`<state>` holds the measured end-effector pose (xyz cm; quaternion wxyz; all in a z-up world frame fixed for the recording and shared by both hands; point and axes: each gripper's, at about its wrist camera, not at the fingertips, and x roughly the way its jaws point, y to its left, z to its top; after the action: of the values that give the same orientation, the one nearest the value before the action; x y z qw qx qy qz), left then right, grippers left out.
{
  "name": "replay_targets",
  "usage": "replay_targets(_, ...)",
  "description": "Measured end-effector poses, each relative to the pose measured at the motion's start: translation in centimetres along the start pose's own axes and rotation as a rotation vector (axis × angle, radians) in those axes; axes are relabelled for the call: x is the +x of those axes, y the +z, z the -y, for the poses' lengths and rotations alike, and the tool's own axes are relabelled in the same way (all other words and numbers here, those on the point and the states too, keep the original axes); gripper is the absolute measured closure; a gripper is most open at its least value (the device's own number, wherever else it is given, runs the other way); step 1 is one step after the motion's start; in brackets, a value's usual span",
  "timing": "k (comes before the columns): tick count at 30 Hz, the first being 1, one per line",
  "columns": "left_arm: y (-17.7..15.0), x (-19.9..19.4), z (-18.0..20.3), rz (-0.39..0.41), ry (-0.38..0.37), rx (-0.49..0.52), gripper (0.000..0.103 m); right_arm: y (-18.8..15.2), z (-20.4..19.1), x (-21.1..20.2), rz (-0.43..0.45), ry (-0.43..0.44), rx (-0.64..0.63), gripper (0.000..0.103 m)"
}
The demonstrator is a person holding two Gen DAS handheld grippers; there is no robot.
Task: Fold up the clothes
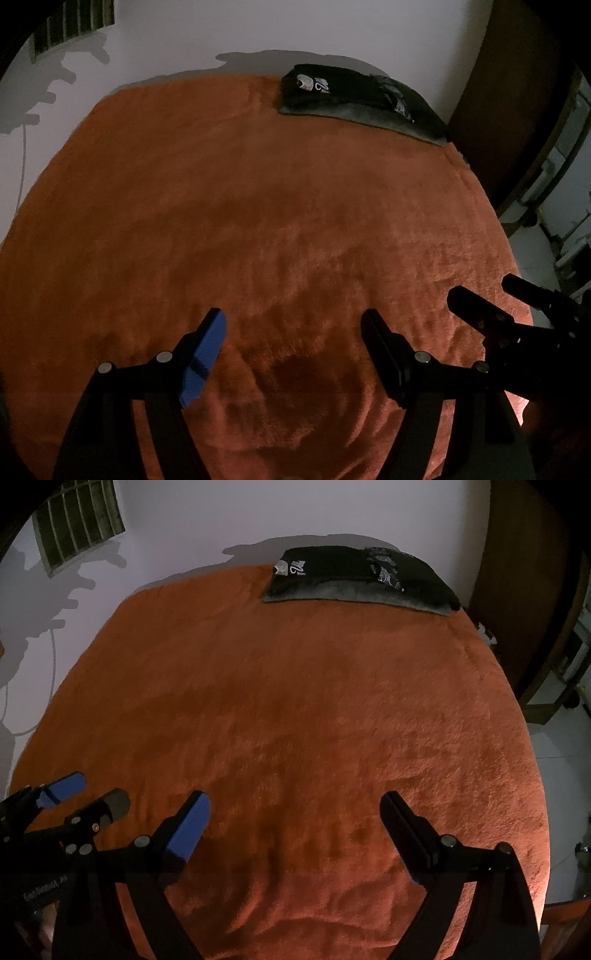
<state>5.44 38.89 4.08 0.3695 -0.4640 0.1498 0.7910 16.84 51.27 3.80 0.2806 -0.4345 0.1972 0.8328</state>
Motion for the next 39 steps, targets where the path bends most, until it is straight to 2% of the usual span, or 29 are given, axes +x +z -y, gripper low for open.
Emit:
replay_targets(6,-0.5,-0.6,0.0,0.043,0.019,-0.001,0.027,-0.1,0.2,0.0,-0.001,0.013,0.000,0.010)
replay_targets(9,-0.8,-0.4,0.1,0.038,0.016,0.004,0.027,-0.3,0.4,-0.1,0.007,0.021,0.024,0.010)
replay_targets(11,-0.9,-0.2,0.0,0.037,0.013,0.000,0.027,-0.4,0.4,0.1,-0.001,0.057,0.043,0.010)
replay_targets(14,-1.2,-0.8,-0.4,0.084,0.002,-0.025,0.027,-0.6,0.1,0.4,-0.013,0.087,0.041,0.010)
replay_targets(23,-1.8,0.2,-0.5,0.043,0.010,-0.016,0.027,-1.0,-0.4,1.2,-0.048,0.088,0.027,0.010)
replay_targets(39,-2.4,0.7,-1.1,0.020,-0.008,-0.026,0.027,-1.3,-0.9,1.9,-0.061,0.059,0.001,0.010)
